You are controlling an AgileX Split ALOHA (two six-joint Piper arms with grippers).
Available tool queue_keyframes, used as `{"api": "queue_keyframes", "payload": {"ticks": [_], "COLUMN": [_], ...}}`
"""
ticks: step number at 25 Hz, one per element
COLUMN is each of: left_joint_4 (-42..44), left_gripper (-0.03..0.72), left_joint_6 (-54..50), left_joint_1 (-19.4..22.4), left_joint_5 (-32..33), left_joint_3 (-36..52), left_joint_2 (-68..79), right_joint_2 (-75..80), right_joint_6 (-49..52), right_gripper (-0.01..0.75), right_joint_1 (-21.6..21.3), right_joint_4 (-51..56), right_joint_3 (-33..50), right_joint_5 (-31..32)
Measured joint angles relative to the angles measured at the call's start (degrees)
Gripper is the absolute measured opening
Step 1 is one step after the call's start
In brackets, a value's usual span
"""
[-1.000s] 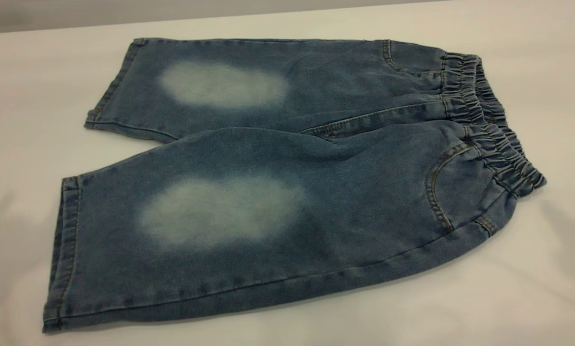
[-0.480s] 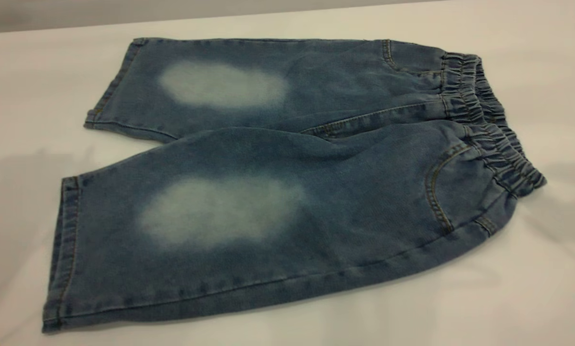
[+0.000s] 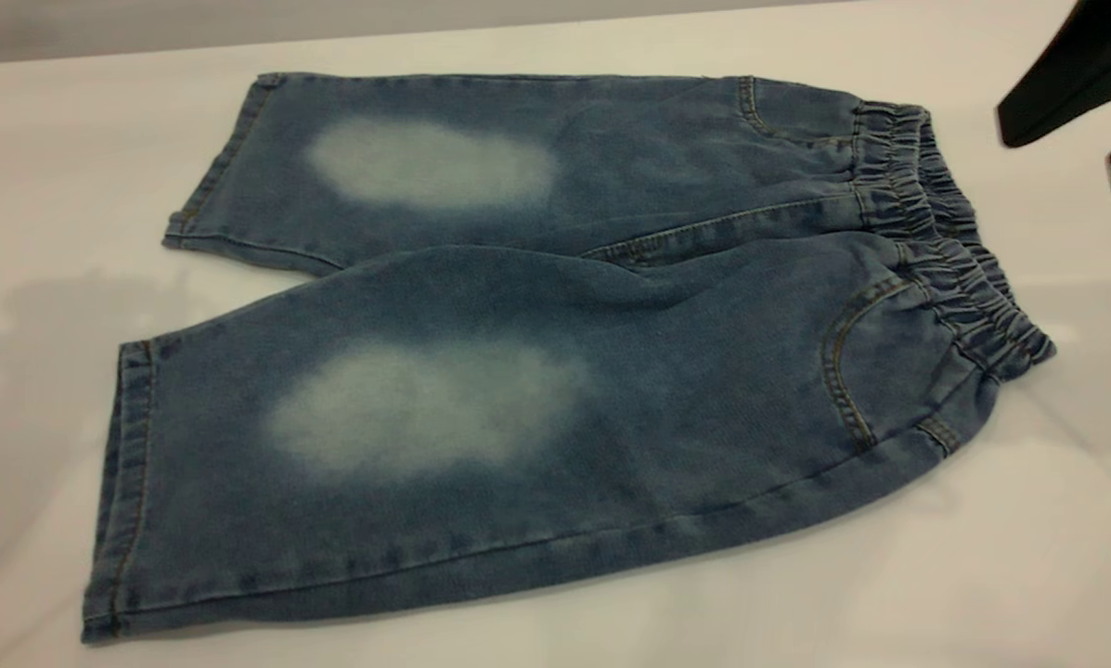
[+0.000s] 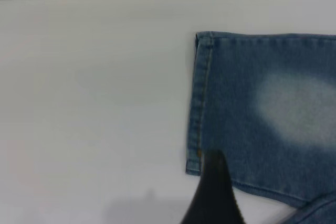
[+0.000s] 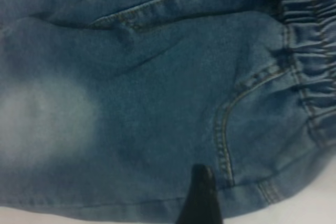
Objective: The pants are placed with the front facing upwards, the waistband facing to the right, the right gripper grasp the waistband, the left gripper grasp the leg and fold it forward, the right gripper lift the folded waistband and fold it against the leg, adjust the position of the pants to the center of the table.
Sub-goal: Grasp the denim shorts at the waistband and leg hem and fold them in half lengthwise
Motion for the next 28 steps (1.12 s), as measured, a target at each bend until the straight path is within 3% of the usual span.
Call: {"api": "queue_keyframes", "payload": {"ticks": [4, 14, 21, 28], "left_joint_4": [0.0, 0.0, -0.05, -0.18], "left_gripper": [0.494, 0.494, 0.494, 0.494], "left_joint_6": [0.0, 0.0, 0.0, -0.05], "left_joint_1": [0.0, 0.0, 0.0, 0.0], "left_joint_5": [0.02, 0.02, 0.02, -0.03], "left_joint_3": [0.0, 0.05, 0.05, 0.05], "left_joint_2": [-0.05, -0.05, -0.05, -0.05], "right_joint_2": [3.95, 10.81, 19.23, 25.28], "right_joint_6": [-4.18, -18.95, -28.71, -31.75], "right_gripper": [0.511, 0.511, 0.511, 0.511], "right_joint_1": [-2.34, -14.55, -16.09, -16.09], "right_joint_4": [3.58, 14.69, 20.84, 21.97], "right_joint_3": [0.0, 0.05, 0.05, 0.05], "right_joint_5": [0.4, 8.38, 8.68, 8.17]}}
